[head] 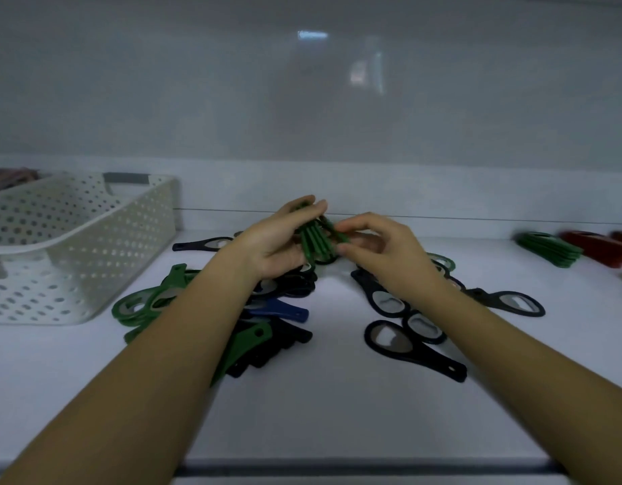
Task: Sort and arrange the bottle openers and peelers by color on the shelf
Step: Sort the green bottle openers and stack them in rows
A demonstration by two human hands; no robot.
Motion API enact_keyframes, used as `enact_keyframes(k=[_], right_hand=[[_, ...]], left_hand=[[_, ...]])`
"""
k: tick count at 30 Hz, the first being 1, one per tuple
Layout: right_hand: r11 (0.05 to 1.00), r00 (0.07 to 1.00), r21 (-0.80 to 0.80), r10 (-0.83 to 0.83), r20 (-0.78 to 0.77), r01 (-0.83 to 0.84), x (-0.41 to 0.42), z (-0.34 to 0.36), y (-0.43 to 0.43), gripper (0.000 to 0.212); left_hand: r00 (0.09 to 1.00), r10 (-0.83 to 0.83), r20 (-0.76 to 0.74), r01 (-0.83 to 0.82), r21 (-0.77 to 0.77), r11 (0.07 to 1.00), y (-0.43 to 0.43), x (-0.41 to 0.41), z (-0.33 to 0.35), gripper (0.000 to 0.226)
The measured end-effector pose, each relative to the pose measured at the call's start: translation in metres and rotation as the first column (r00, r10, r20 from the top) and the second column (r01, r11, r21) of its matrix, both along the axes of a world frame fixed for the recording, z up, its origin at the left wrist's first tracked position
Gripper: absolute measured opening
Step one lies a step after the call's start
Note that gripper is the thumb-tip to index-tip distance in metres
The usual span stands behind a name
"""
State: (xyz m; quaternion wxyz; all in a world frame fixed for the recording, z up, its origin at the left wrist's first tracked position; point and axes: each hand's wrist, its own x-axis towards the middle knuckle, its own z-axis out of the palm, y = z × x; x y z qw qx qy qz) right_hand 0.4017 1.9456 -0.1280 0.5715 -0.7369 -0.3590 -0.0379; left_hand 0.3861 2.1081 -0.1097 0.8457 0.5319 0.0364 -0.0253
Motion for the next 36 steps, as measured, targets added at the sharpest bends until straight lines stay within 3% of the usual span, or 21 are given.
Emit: enact_keyframes(k=[3,5,7,8,10,12,14,15,18,23,25,28,32,34,36], right_hand=[[0.996,0.997,-0.044,0.07,-0.037,-0.071,0.004,0.007,-0.006,0.021],[0.996,0.994,0.019,-0.083,-0.067,0.085,0.014,0.016,-0.02,0.018],[0.94,0.942,-0.059,-0.336,0.001,0.336,0.029,0.018,-0.037,0.02],[0.875,0.893,-0.178,-0.44,0.1,0.451,0.039,0.015,-0.045,0.022],[0.713,0.832,-0.429,-0.488,0.262,0.554,0.057,0.004,-0.058,0.027],[0.531,0.834,-0.651,-0.432,0.344,0.543,0.071,-0.01,-0.066,0.036],[0.384,0.837,-0.772,-0.435,0.332,0.506,0.077,-0.015,-0.071,0.042],[0.391,0.836,-0.784,-0.473,0.278,0.482,0.077,-0.014,-0.073,0.042],[0.558,0.827,-0.71,-0.559,0.062,0.43,0.075,-0.007,-0.076,0.043],[0.783,0.81,-0.506,-0.532,-0.244,0.362,0.064,0.005,-0.074,0.034],[0.819,0.794,-0.451,-0.519,-0.318,0.355,0.06,0.008,-0.071,0.027],[0.796,0.788,-0.465,-0.548,-0.281,0.387,0.059,0.007,-0.068,0.025],[0.675,0.773,-0.468,-0.634,0.025,0.57,0.059,0.008,-0.069,0.036],[0.73,0.791,-0.33,-0.604,0.099,0.598,0.057,0.01,-0.066,0.036],[0.849,0.858,-0.127,-0.511,0.056,0.514,0.05,0.013,-0.057,0.029]], left_hand=[[0.998,0.057,0.019,-0.057,0.0,0.998,0.003,0.001,0.0,0.039],[0.999,0.051,0.012,-0.05,-0.069,0.996,0.004,0.002,0.0,0.038],[0.999,0.043,-0.005,-0.043,-0.032,0.999,0.003,0.002,-0.001,0.041],[0.999,0.033,-0.014,-0.033,-0.004,0.999,0.002,0.003,-0.002,0.041],[0.999,0.008,-0.041,-0.007,0.018,1.0,0.0,0.003,-0.003,0.041],[0.998,-0.014,-0.062,0.016,0.023,1.0,-0.003,0.002,-0.004,0.039],[0.997,-0.037,-0.066,0.039,0.024,0.999,-0.005,0.003,-0.006,0.035],[0.997,-0.046,-0.064,0.048,0.025,0.999,-0.006,0.003,-0.007,0.033],[0.996,-0.064,-0.062,0.067,0.044,0.997,-0.006,0.004,-0.01,0.03],[0.995,-0.08,-0.061,0.085,0.091,0.992,-0.006,0.005,-0.013,0.037],[0.994,-0.081,-0.069,0.086,0.072,0.994,-0.007,0.005,-0.013,0.033],[0.993,-0.088,-0.082,0.092,0.04,0.995,-0.009,0.005,-0.012,0.024],[0.992,-0.099,-0.079,0.101,0.023,0.995,-0.008,0.004,-0.011,0.024],[0.991,-0.101,-0.083,0.104,0.036,0.994,-0.008,0.004,-0.012,0.026],[0.99,-0.109,-0.089,0.112,0.032,0.993,-0.009,0.003,-0.012,0.026]])
